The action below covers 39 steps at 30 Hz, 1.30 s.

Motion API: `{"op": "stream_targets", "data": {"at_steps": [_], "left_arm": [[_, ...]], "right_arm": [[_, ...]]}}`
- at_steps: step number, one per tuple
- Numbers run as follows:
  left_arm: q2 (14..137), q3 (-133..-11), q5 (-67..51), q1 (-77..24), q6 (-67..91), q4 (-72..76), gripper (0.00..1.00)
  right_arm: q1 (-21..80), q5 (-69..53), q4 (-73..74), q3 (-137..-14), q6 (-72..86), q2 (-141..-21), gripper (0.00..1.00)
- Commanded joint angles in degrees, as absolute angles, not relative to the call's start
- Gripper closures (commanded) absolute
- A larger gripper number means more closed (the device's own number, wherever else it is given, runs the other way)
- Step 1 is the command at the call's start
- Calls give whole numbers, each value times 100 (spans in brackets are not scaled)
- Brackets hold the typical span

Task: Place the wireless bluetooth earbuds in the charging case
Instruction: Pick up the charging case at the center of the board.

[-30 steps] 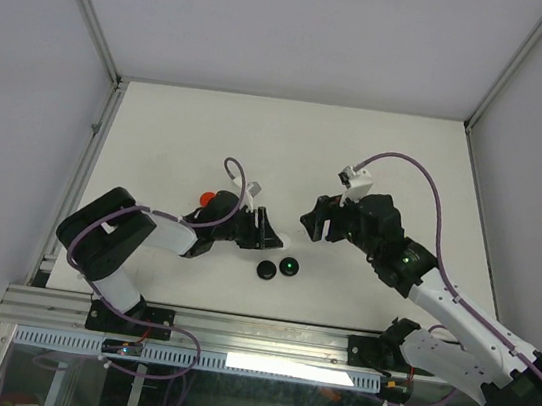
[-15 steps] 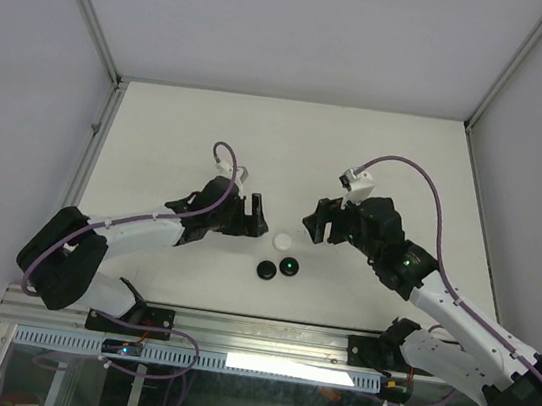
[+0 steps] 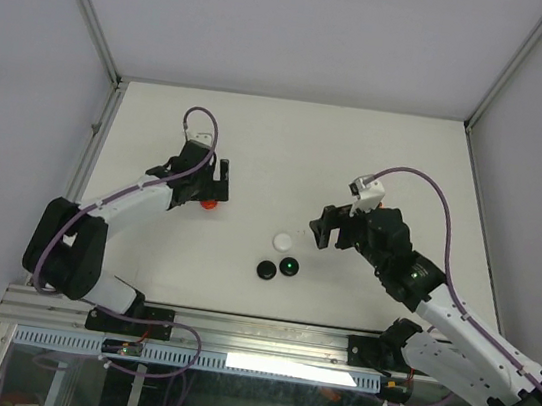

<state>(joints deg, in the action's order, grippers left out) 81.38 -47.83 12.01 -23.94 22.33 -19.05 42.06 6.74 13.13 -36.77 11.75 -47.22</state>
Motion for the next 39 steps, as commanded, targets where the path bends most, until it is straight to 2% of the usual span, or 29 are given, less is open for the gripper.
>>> {"op": "stream_targets", "data": {"at_steps": [1, 12, 25, 29, 39], "left_arm": [[8663, -5298, 1224, -2110, 1668, -2021, 6], [9555, -5778, 771, -2019, 1535, -2217, 17], [9743, -5777, 288, -2022, 1604, -2353, 42], [9568, -5661, 108, -2031, 1780, -2347, 54], [8378, -5086, 155, -2557, 2323, -1863, 64]], "right_arm": [[4175, 1018, 964, -3594, 1074, -4383, 11], [4175, 1147, 950, -3455, 1076, -4175, 8], [4175, 1015, 953, -3450, 1048, -4259, 7], [4175, 931, 998, -3507, 1072, -4305, 7], [4175, 376, 1054, -3760, 1241, -4718, 6]]}}
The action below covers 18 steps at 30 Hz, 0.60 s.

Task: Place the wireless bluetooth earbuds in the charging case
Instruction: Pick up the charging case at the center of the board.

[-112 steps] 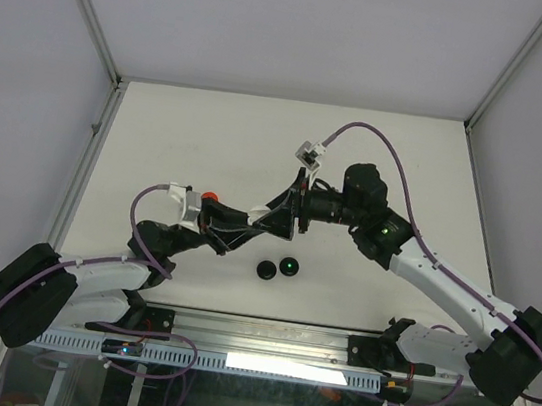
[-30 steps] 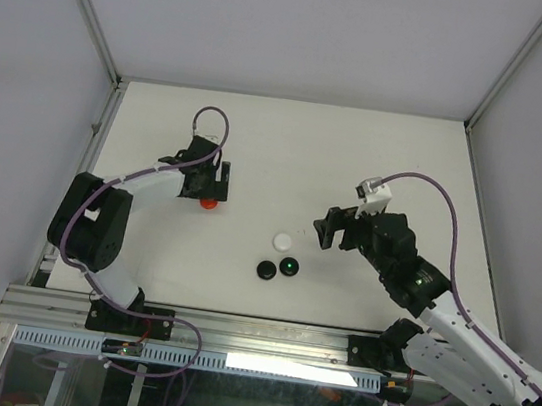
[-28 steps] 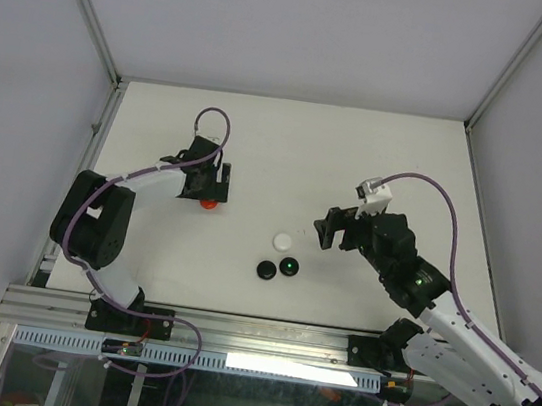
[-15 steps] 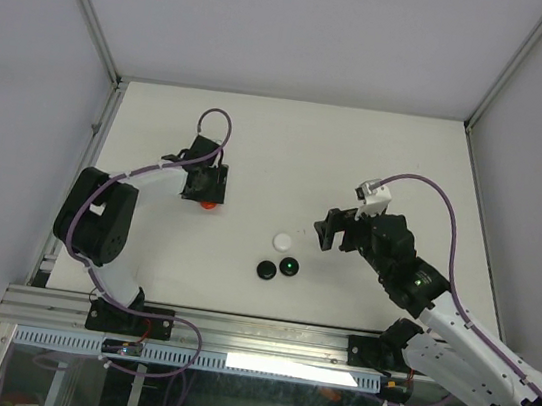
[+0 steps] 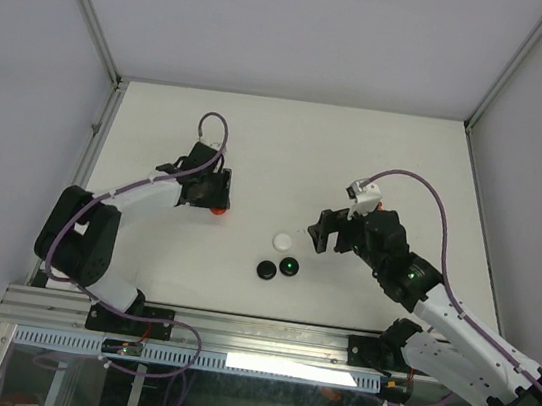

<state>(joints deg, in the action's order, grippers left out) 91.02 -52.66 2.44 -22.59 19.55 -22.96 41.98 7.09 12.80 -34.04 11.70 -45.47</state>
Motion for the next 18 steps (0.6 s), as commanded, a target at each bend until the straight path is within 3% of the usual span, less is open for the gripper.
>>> {"op": "stream_targets", "data": {"at_steps": [1, 18], "left_arm": [[8261, -4969, 221, -2659, 2392, -1707, 65], [6446, -3301, 1325, -4599, 1847, 1009, 68]], "right_arm": [[4175, 317, 1065, -3810, 1254, -4791, 6], [4056, -425, 2261, -5353, 1836, -6010, 10]]}}
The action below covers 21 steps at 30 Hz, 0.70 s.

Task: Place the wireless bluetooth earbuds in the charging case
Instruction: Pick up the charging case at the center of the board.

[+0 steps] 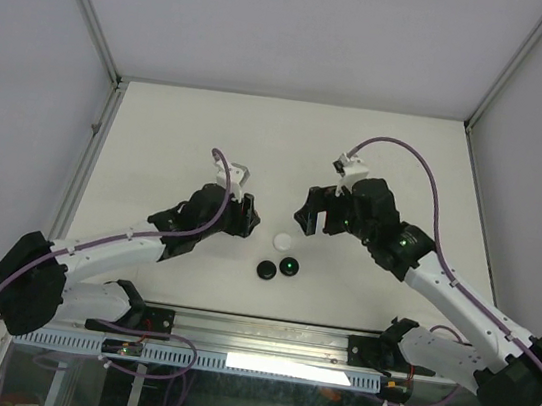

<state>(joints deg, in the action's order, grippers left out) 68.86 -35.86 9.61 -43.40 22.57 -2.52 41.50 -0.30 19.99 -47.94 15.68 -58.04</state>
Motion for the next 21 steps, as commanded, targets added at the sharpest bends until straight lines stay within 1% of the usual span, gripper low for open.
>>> {"op": "stream_targets", "data": {"at_steps": [1, 4, 12, 18, 21], "left_arm": [[6360, -3147, 1346, -4698, 1712, 1343, 68], [6167, -2849, 1338, -4933, 1267, 2010, 68], [5933, -2362, 805, -5361, -47, 3467, 62], [6012, -2193, 374, -5496, -595, 4213, 60], [6113, -2163, 290, -5536, -758, 4464, 60]], "right_arm": [[4036, -561, 2324, -5472, 1874, -6106, 10], [3983, -926, 2483, -5816, 1968, -6398, 12], [3924, -1843, 2908, -6701, 2058, -7149, 18], [3913, -2318, 3074, -7044, 2114, -7526, 28], [3911, -2538, 3087, -7102, 2144, -7633, 35]]}}
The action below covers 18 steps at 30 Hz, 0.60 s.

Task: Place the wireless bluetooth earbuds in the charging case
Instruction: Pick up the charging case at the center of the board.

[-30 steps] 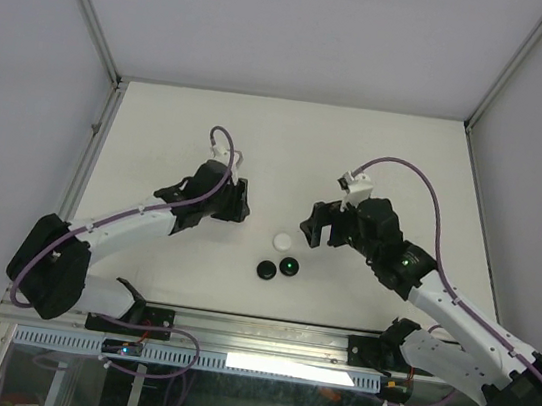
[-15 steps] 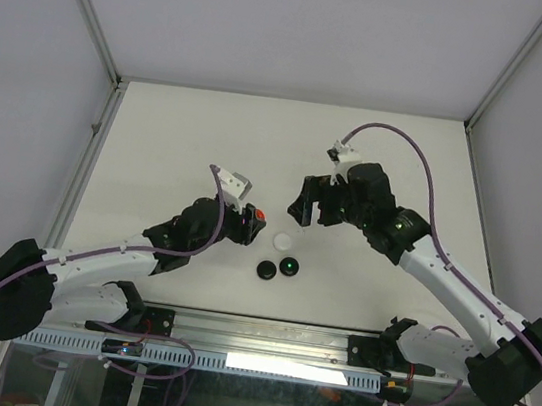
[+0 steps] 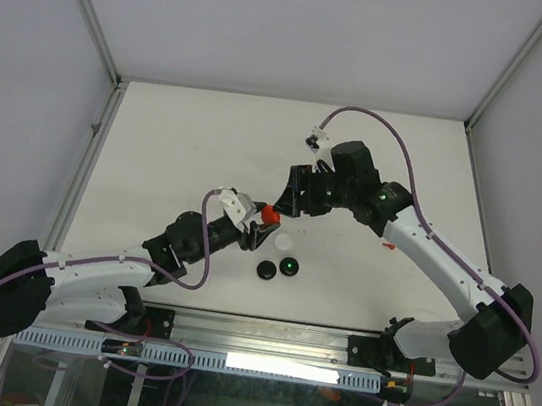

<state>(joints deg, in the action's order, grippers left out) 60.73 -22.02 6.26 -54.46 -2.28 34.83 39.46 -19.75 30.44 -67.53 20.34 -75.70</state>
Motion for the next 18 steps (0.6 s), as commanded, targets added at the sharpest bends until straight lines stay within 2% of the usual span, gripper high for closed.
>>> {"op": "stream_targets", "data": {"at_steps": [1, 6, 18], "left_arm": [[6151, -2162, 286, -5545, -803, 4518, 60], [6290, -2216, 230, -5555, -890, 4633, 60], [6523, -2346, 132, -5563, -858, 4683, 59]], "right_arm": [[3911, -2622, 3093, -7113, 2153, -7663, 38], [3913, -2885, 3083, -7055, 2181, -7767, 48], [3967, -3025, 3034, -6926, 2100, -7875, 60]]}}
